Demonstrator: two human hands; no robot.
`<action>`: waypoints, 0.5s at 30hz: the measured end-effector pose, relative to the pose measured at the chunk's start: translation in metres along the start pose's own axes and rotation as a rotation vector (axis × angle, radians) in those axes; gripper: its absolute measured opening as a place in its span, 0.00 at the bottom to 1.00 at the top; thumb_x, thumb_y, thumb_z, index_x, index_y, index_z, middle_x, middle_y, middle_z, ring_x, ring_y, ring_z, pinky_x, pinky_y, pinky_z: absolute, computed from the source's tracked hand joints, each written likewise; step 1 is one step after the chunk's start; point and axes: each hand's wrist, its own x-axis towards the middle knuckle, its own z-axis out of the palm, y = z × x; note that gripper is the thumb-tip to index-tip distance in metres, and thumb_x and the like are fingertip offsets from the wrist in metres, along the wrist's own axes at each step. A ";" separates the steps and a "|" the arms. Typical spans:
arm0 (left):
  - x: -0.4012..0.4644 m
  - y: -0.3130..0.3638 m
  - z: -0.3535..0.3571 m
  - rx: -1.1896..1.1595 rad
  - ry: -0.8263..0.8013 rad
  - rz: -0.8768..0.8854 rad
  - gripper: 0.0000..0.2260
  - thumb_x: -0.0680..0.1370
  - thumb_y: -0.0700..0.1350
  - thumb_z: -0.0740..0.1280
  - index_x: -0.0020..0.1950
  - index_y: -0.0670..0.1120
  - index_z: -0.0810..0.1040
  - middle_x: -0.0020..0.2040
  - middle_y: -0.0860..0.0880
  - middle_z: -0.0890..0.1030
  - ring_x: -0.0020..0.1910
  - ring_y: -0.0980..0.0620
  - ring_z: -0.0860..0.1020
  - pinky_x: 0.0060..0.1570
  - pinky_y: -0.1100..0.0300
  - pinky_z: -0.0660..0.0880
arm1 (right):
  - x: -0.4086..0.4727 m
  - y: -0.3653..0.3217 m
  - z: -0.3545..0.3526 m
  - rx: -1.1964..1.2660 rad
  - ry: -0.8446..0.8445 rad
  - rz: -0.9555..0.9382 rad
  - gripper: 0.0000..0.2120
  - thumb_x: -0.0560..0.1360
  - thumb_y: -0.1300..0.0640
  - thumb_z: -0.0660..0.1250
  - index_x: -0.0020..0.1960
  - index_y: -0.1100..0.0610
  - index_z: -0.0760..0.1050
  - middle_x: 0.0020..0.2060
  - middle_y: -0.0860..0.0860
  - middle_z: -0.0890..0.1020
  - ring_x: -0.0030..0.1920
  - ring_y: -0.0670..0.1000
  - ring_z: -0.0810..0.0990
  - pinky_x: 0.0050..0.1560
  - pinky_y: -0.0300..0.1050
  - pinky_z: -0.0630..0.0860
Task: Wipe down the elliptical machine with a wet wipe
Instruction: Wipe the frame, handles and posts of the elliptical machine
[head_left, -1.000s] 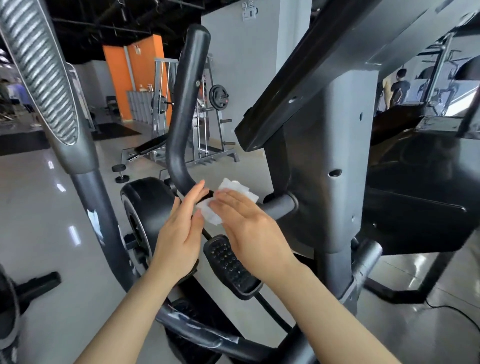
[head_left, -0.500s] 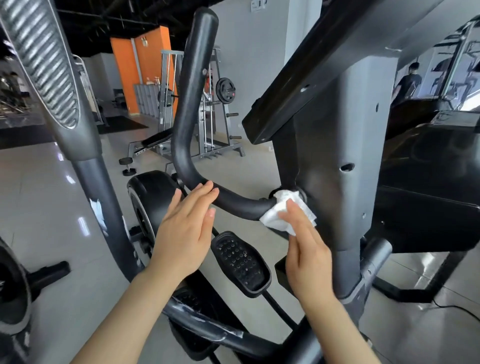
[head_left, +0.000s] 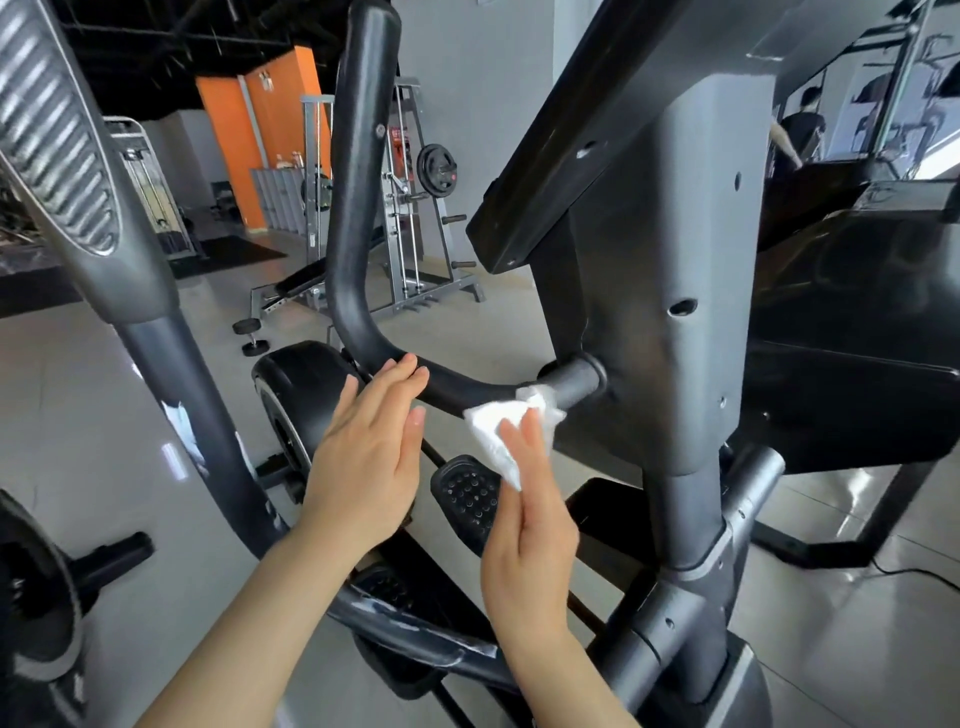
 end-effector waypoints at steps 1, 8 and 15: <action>0.000 -0.001 -0.001 -0.009 -0.007 0.002 0.26 0.81 0.53 0.45 0.73 0.44 0.69 0.75 0.50 0.67 0.72 0.63 0.58 0.73 0.70 0.39 | -0.004 -0.006 0.002 0.022 -0.057 -0.025 0.17 0.83 0.58 0.53 0.69 0.57 0.71 0.69 0.50 0.72 0.71 0.46 0.70 0.69 0.47 0.68; -0.001 0.001 -0.007 -0.059 -0.042 -0.039 0.24 0.81 0.51 0.47 0.76 0.49 0.65 0.73 0.63 0.58 0.71 0.71 0.52 0.70 0.73 0.36 | 0.042 -0.002 -0.054 -0.121 0.192 -0.101 0.17 0.81 0.56 0.53 0.67 0.56 0.71 0.66 0.52 0.75 0.69 0.40 0.70 0.69 0.34 0.64; -0.002 0.001 -0.003 -0.052 -0.046 -0.038 0.25 0.81 0.54 0.45 0.76 0.49 0.64 0.74 0.62 0.59 0.71 0.70 0.52 0.70 0.73 0.35 | 0.025 0.010 -0.028 -0.153 0.081 0.068 0.18 0.81 0.64 0.57 0.69 0.55 0.71 0.71 0.49 0.70 0.71 0.40 0.65 0.67 0.27 0.62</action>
